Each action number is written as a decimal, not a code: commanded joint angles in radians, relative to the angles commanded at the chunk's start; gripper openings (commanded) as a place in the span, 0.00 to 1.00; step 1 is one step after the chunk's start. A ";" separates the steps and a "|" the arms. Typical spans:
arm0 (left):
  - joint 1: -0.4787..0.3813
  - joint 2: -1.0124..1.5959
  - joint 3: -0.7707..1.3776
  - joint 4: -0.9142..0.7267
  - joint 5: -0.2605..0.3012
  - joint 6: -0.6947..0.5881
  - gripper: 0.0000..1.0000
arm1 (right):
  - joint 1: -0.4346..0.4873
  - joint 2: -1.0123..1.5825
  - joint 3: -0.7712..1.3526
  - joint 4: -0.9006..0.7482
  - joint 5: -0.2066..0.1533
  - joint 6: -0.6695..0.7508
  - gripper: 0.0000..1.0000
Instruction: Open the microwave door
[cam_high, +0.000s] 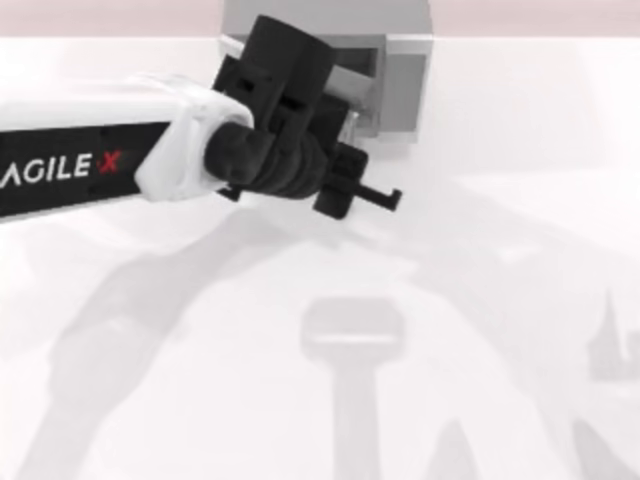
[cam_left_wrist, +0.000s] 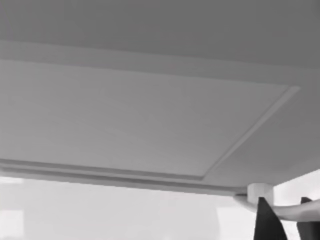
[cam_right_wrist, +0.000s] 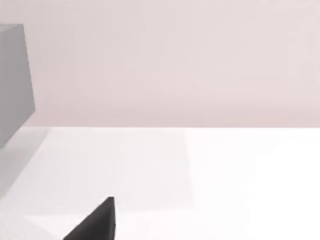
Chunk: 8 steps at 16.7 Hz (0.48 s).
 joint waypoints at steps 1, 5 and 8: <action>0.000 0.000 0.000 0.000 0.000 0.000 0.00 | 0.000 0.000 0.000 0.000 0.000 0.000 1.00; 0.000 0.000 0.000 0.000 0.000 0.000 0.00 | 0.000 0.000 0.000 0.000 0.000 0.000 1.00; -0.007 0.000 -0.001 -0.001 0.011 -0.003 0.00 | 0.000 0.000 0.000 0.000 0.000 0.000 1.00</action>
